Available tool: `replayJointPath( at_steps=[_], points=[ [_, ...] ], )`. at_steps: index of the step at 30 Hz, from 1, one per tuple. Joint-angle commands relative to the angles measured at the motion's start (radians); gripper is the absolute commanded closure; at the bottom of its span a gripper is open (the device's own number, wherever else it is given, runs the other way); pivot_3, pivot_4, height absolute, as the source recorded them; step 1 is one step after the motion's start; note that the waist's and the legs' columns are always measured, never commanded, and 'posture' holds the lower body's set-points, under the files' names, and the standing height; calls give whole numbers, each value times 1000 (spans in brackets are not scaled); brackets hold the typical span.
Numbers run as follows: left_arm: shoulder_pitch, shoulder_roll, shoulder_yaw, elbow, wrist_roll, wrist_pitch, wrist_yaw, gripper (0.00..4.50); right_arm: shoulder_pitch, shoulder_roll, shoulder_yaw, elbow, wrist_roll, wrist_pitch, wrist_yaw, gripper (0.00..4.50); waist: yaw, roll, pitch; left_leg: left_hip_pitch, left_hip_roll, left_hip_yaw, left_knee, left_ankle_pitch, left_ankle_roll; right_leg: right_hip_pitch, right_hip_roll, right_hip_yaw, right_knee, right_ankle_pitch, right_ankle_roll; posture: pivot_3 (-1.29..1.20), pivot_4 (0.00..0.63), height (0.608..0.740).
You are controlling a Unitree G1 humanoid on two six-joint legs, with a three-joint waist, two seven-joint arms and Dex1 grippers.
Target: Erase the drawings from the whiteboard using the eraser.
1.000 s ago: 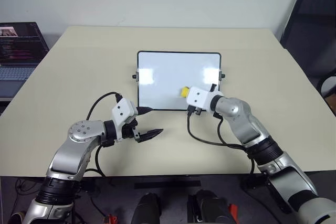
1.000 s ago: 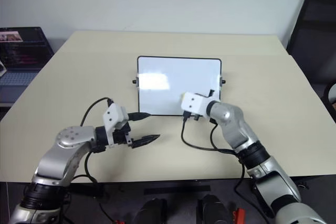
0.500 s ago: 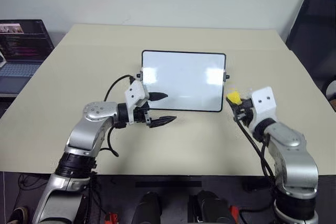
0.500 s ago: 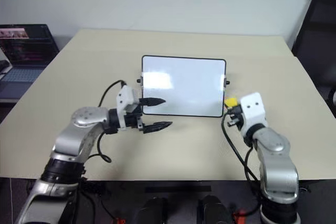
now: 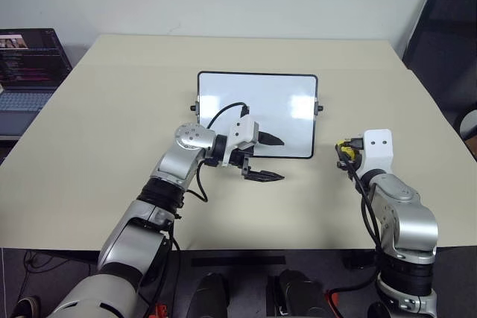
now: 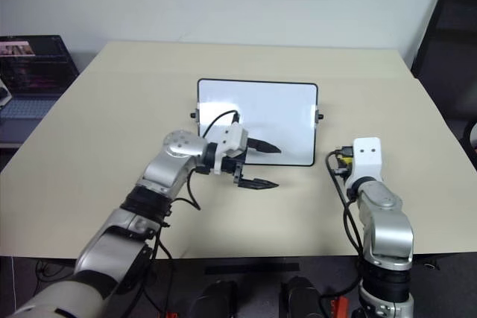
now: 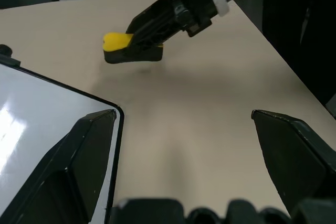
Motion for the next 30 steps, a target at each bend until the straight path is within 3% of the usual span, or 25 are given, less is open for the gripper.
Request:
replayJointPath(
  at_steps=[1,14,15,17,23,26,30],
  points=[
    [-51,-33,-5,36,19,-55,-12,0,-18,-14,-27,23,29,-48,-19,3549,-1,0,0,0,0,0,0,0,0,0,0,0,0,0,0,0,150,740],
    [-52,-92,-15,6,31,-37,-26,0,-52,-41,-70,133,101,-105,-58,3549,-6,0,0,-1,0,0,0,0,0,0,0,0,-1,0,0,0,150,740],
    [-52,-92,-15,2,31,-34,-26,0,-56,-43,-71,138,104,-110,-62,2823,-6,0,0,-1,0,0,0,0,0,0,0,0,-1,0,0,0,150,740],
    [-49,-91,-16,-6,30,-27,-23,0,-60,-48,-73,145,112,-118,-68,2315,-7,0,0,-1,0,0,0,0,0,0,0,0,-1,0,0,0,150,740],
    [-2,-88,-5,-58,25,20,20,0,-70,-56,-84,139,146,-148,-80,233,-9,0,0,-1,0,0,0,0,0,0,0,0,0,0,0,0,150,740],
    [40,-79,23,-107,32,49,104,0,-74,-64,-67,79,174,-190,-60,59,-11,0,0,-1,0,0,0,0,0,0,0,1,0,0,0,0,150,740],
    [148,-57,126,-243,55,72,352,0,-19,-104,16,-107,202,-242,12,59,-14,2,1,-1,1,-1,0,0,0,0,0,1,1,0,1,0,150,740]
  ],
)
